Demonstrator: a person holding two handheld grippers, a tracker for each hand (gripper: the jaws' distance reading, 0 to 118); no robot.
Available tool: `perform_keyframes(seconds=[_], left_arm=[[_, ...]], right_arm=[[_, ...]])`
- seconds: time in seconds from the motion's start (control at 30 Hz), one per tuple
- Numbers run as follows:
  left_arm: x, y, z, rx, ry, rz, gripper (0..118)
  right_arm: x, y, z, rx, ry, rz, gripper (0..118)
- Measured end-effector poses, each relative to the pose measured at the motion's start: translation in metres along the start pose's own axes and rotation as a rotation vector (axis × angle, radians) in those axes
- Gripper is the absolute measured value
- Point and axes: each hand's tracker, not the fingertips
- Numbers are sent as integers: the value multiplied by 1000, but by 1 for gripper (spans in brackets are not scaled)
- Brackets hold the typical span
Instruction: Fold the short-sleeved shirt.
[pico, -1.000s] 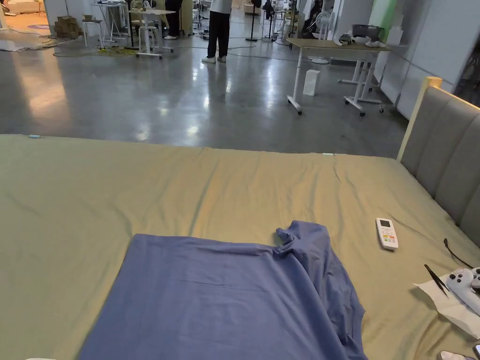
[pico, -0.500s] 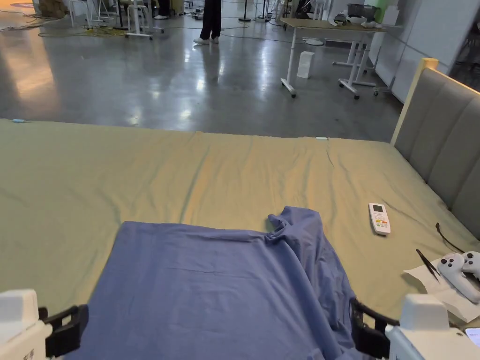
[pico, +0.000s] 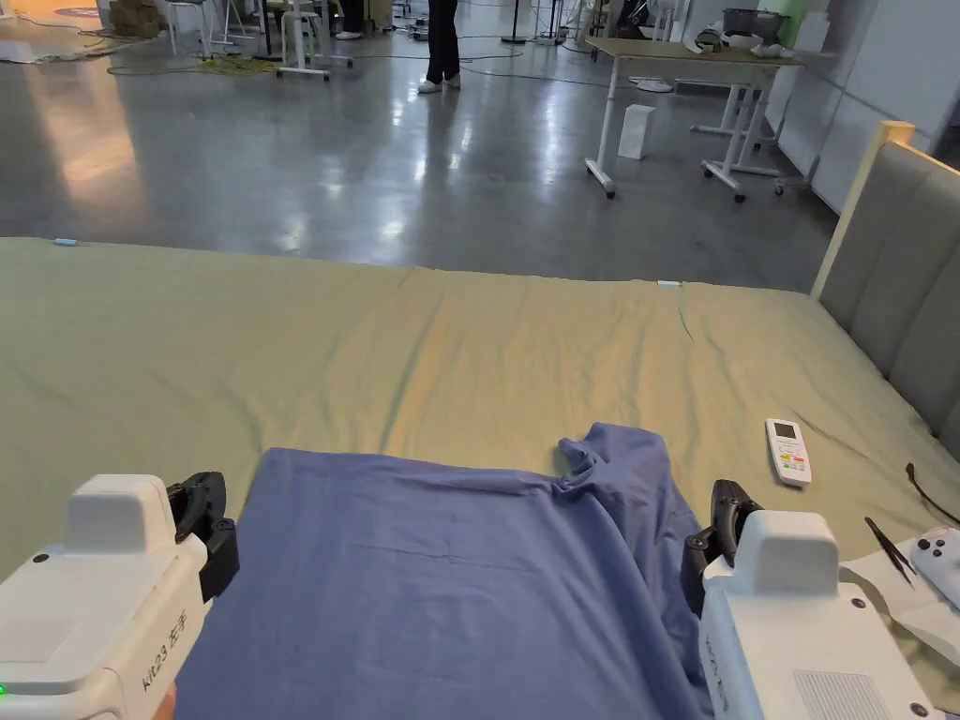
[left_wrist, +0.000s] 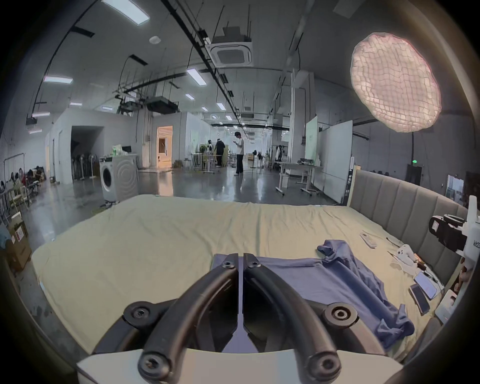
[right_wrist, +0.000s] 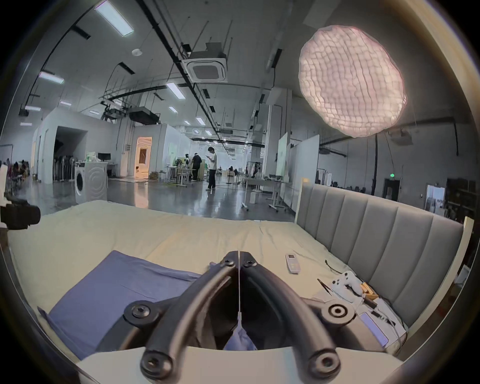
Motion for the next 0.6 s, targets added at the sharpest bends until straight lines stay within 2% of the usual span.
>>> perform_keyframes(seconds=[0.13, 0.27, 0.37, 0.53, 0.6], left_arm=[[-8, -2, -7, -9, 1, 15, 0], [-18, -6, -23, -58, 3, 6, 0], [-30, -15, -47, -150, -6, 48, 0], [-52, -31, -110, -282, -38, 101, 0], [-66, -34, -145, -346, -65, 205, 0]], right_arm=[[-4, -2, -12, -26, 38, -39, 0], [-5, -7, -21, -38, 66, -34, 0], [-5, -12, -28, -67, 83, -32, 0], [-2, -29, -49, -164, 97, -53, 0], [-1, -34, -58, -168, 96, -40, 0]])
